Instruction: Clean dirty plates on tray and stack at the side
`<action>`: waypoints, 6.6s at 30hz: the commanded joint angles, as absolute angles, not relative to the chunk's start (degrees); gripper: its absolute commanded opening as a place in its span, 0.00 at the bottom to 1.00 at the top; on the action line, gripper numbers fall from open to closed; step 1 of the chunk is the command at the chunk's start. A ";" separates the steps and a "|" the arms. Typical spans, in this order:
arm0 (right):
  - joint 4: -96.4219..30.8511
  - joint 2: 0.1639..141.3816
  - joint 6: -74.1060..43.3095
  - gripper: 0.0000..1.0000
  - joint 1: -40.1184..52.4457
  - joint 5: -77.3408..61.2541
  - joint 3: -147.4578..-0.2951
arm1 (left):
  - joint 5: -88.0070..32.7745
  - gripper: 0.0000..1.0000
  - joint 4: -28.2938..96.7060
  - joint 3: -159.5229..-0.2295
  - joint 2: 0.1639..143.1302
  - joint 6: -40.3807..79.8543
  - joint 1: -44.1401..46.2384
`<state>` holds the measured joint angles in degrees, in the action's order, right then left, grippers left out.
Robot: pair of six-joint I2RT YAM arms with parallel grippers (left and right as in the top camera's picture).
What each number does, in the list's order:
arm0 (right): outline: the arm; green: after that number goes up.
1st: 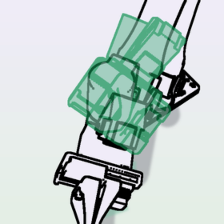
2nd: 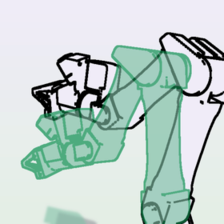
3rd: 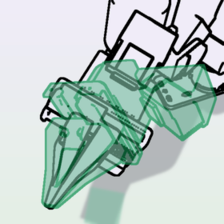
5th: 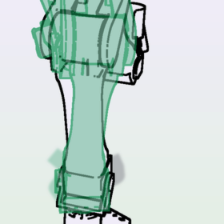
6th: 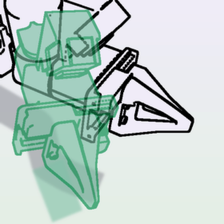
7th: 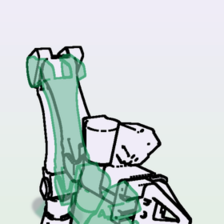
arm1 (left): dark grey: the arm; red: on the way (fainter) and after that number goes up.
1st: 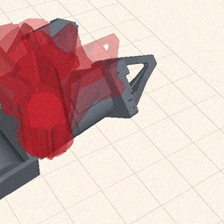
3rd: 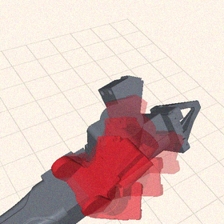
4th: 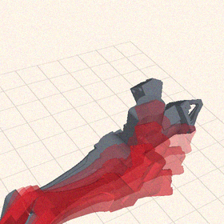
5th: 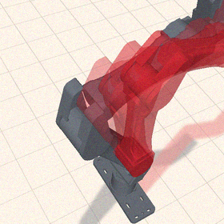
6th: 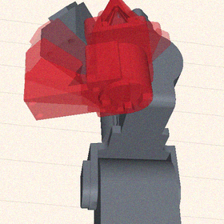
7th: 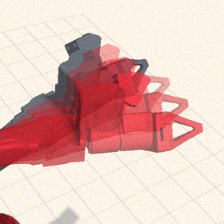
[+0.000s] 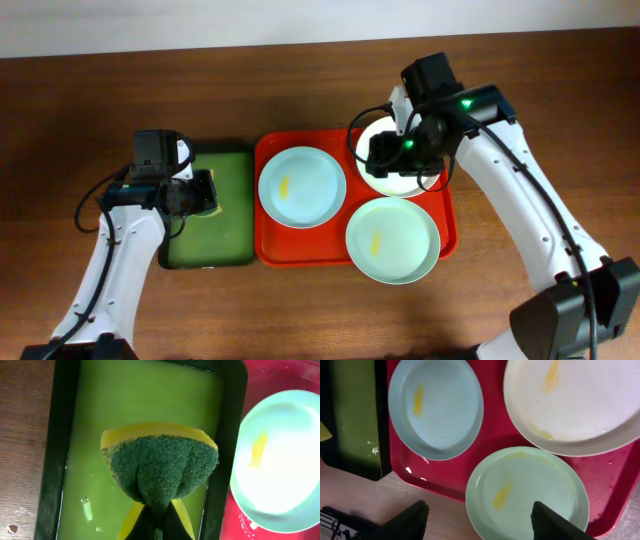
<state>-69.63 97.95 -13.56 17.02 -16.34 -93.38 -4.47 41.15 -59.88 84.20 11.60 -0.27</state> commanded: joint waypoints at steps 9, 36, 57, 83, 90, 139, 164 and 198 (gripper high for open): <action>-61.41 109.73 -18.98 0.58 24.10 -8.10 -92.86 | -4.69 0.00 40.99 -59.81 83.55 10.63 -0.14; -50.65 118.32 -30.46 0.04 26.17 -5.72 -84.47 | -4.67 0.00 40.84 -59.59 83.55 9.08 1.91; -48.60 118.24 -22.92 0.04 24.77 -12.29 -85.08 | -9.37 0.00 48.62 -81.91 100.71 1.72 15.03; -45.71 118.24 -21.45 0.04 24.73 -12.29 -85.08 | -9.17 0.00 42.81 -78.98 110.06 5.87 17.47; -46.11 118.24 -21.45 0.04 24.73 -12.29 -85.06 | -11.42 0.00 39.83 -78.41 118.34 6.83 17.50; -47.29 118.34 -21.43 0.04 24.73 -13.10 -84.90 | -18.59 0.00 34.09 -75.05 118.13 12.10 21.39; -48.40 118.34 -21.43 0.04 24.73 -13.13 -84.75 | -16.03 0.00 44.29 -78.78 105.32 6.13 21.39; -48.86 118.34 -21.41 0.04 24.73 -13.10 -84.75 | -6.57 0.00 41.19 -77.65 112.81 8.34 18.70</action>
<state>-48.49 119.00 -21.63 24.47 -13.19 -84.95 -15.33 40.07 -76.99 114.63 7.99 18.98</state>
